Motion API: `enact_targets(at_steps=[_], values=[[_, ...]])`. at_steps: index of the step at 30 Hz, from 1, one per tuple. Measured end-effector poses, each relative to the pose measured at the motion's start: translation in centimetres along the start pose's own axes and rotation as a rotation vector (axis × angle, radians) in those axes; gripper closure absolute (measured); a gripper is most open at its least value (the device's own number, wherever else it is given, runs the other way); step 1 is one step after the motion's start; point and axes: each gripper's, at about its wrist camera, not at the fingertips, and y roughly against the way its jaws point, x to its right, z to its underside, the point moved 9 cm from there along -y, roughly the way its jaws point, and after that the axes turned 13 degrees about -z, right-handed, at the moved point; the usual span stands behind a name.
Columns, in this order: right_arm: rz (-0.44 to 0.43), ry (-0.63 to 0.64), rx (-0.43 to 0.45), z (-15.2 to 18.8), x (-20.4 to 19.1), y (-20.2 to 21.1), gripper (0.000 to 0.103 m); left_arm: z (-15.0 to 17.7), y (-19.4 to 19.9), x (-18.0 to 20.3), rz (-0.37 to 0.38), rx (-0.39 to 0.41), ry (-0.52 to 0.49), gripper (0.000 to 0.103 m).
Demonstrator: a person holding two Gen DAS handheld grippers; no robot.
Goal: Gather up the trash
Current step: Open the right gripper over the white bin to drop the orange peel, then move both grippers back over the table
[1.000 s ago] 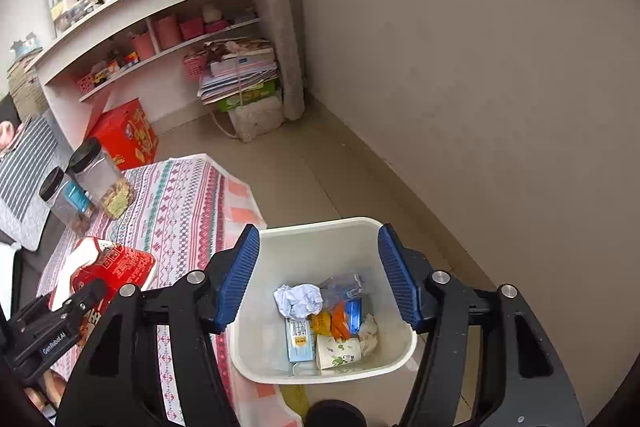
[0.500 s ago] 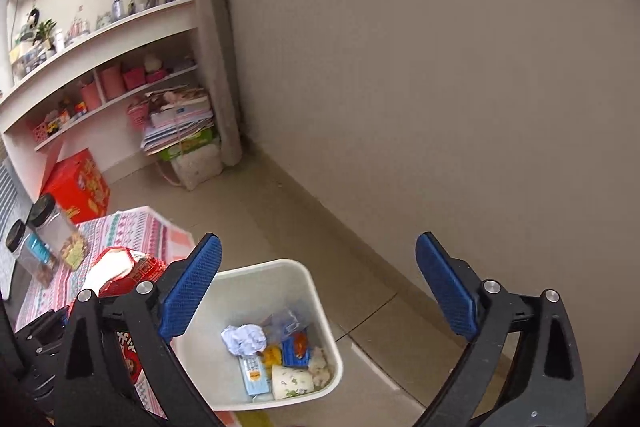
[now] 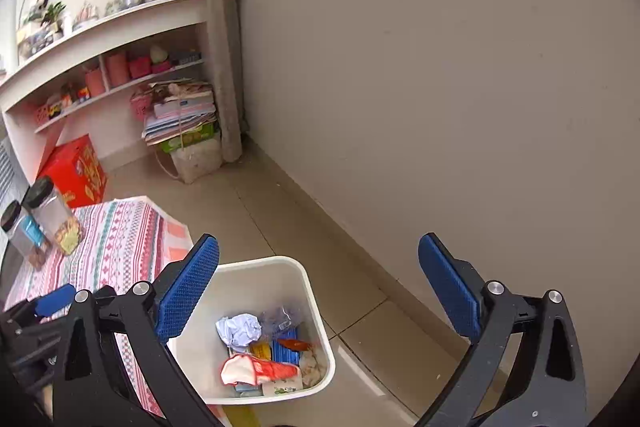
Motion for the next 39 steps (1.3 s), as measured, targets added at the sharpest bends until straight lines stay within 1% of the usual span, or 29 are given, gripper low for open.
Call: enact_targets(at_steps=[4,7,12,17,22,26,31,33,36,39], values=[[-0.045,0.054,-0.052,1.0,-2.2,-0.6,0.007,0.7,0.2,-3.1,-0.038,-0.012,0.046,0.023],[-0.071,0.117,-0.091,2.1,-4.5,-1.2,0.007,1.6,0.3,-5.3,-0.066,-0.028,0.065,0.021],[-0.138,0.176,-0.160,4.4,-8.3,-2.1,0.007,3.6,0.3,-8.9,-0.118,-0.057,0.081,0.020],[-0.185,0.231,-0.209,6.2,-11.7,-2.8,0.007,5.8,0.5,-13.1,-0.183,-0.096,0.066,0.017],[-0.215,0.273,-0.242,7.6,-14.4,-3.1,0.007,8.5,0.2,-17.5,-0.260,-0.141,0.038,0.017],[-0.242,0.291,-0.267,8.4,-16.2,-3.5,0.007,10.9,-0.3,-20.5,-0.287,-0.218,0.030,0.017],[-0.267,0.334,-0.288,9.2,-18.7,-3.9,0.007,15.0,-1.5,-23.3,-0.328,-0.353,-0.007,0.013],[-0.273,0.350,-0.296,9.4,-19.7,-4.0,0.007,17.1,-2.4,-23.5,-0.310,-0.421,-0.001,0.013],[-0.283,0.369,-0.308,9.8,-21.3,-4.4,0.007,19.9,-3.5,-23.1,-0.283,-0.503,0.013,0.012],[-0.286,0.390,-0.327,10.3,-22.7,-5.0,0.007,21.9,-4.5,-22.5,-0.275,-0.551,-0.010,0.012]])
